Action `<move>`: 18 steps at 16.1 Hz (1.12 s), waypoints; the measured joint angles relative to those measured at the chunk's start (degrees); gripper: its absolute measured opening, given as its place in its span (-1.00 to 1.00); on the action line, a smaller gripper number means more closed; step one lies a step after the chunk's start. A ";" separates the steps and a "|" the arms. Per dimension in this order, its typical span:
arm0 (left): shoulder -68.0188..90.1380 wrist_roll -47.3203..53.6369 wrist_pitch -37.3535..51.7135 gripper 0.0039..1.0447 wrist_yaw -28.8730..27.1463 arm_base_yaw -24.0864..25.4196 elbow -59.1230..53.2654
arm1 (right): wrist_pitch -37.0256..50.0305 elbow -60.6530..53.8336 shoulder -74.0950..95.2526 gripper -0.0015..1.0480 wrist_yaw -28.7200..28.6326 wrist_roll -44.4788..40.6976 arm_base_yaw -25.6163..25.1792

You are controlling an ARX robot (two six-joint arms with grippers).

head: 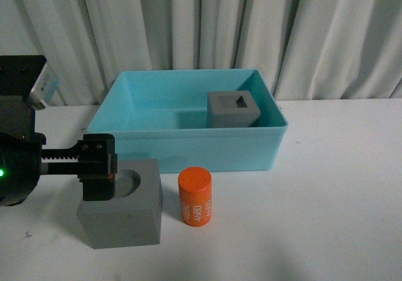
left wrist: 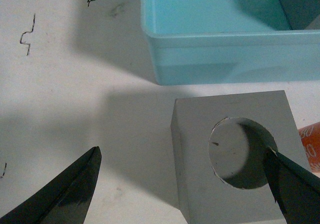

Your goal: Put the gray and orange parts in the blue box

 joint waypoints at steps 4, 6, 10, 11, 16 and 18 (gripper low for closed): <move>6.32 0.00 2.62 0.88 -1.55 -2.05 2.32 | 0.02 0.00 0.00 0.87 0.00 0.00 0.00; 10.38 0.42 4.31 0.88 -1.97 -2.03 4.00 | 0.02 0.00 0.00 0.87 0.00 0.00 0.00; 12.15 1.62 5.49 0.88 -1.90 -0.28 4.28 | 0.02 0.00 0.00 0.87 0.00 0.00 0.00; 12.39 1.95 5.73 0.88 -1.88 0.20 4.28 | 0.02 0.00 0.00 0.87 0.00 0.00 0.00; 13.22 2.40 6.75 0.88 -1.60 0.98 3.98 | 0.02 0.00 0.00 0.87 0.00 0.00 0.00; 13.42 2.60 6.78 0.88 -1.46 0.98 3.50 | 0.02 0.00 0.00 0.87 -0.02 0.00 0.00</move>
